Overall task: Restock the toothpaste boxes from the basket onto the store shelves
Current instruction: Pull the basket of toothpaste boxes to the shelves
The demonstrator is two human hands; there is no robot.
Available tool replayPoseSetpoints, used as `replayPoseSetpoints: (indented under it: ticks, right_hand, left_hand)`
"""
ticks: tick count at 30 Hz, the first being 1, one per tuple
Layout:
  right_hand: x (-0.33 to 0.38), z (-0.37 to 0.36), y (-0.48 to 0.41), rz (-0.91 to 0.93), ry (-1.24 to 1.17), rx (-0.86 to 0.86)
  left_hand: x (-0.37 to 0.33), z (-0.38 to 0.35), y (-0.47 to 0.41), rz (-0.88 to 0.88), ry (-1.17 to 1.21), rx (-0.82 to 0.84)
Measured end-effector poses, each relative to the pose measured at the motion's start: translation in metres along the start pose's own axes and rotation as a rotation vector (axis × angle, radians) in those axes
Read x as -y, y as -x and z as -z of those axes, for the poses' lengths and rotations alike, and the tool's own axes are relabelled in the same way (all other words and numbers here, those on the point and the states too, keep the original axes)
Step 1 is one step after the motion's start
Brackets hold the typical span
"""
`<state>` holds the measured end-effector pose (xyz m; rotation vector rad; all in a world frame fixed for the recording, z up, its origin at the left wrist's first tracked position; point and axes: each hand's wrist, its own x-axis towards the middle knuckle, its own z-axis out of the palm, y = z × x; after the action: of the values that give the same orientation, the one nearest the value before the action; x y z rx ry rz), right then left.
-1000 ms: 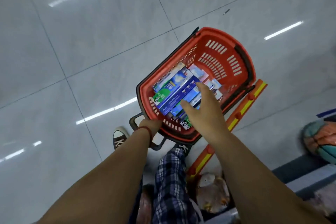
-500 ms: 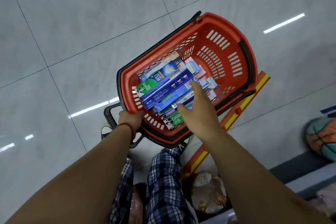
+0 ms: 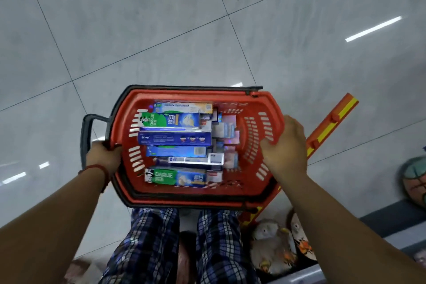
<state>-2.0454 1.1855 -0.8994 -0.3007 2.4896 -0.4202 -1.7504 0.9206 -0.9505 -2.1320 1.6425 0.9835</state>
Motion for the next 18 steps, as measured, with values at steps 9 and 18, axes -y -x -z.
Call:
replayPoseSetpoints:
  ticks: [9, 18]
  right_hand:
    - [0.0, -0.045, 0.019, -0.732, -0.5, 0.41]
    - [0.089, -0.011, 0.021, -0.535, -0.544, 0.222]
  left_hand:
    - [0.001, 0.045, -0.056, -0.077, -0.071, 0.107]
    - [0.013, 0.118, -0.047, -0.014, 0.092, 0.17]
